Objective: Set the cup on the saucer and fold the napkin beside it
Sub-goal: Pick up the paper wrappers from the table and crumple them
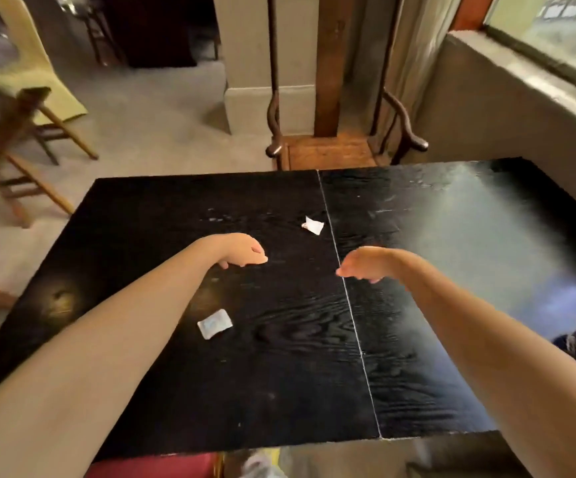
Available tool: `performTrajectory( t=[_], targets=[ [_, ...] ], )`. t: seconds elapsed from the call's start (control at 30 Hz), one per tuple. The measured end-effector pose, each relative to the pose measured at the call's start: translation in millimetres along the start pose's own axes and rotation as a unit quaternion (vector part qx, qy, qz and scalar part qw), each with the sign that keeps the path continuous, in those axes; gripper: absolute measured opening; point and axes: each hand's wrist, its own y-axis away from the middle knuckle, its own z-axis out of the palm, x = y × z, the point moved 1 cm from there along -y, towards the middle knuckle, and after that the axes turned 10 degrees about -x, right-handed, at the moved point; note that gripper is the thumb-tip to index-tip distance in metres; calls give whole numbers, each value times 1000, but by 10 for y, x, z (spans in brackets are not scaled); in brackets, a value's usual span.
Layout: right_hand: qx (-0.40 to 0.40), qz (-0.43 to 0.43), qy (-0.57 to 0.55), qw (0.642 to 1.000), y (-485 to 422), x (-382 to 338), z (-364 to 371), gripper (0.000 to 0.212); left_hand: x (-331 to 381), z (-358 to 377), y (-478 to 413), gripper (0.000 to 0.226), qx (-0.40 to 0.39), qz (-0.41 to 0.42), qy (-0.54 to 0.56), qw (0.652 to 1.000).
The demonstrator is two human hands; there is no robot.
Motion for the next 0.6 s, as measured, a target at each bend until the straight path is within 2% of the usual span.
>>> performTrajectory(
  t=[0.07, 0.1, 0.17, 0.23, 0.37, 0.6],
  targets=[
    [-8, -11, -4, 1000, -220, -233, 149, 39, -343, 106, -63, 43, 6, -15, 18, 1000],
    [7, -22, -42, 999, -366, -339, 232, 38, -498, 169, -109, 44, 13, -21, 25, 999],
    [-31, -44, 1, 999, -613, -569, 432, 43, -777, 315, -214, 48, 23, -30, 31, 999],
    [-63, -23, -40, 997, -827, -801, 596, 41, -1011, 503, -338, 52, 23, -36, 47, 998],
    [-65, -76, -16, 995, -1299, -1119, 939, 41, -1350, 976, -609, 57, 30, -68, 94, 993],
    [20, -107, -34, 993, -1820, -1482, 1481, 52, -1444, 1485, -914, 48, 155, -111, 95, 977]
  ],
)
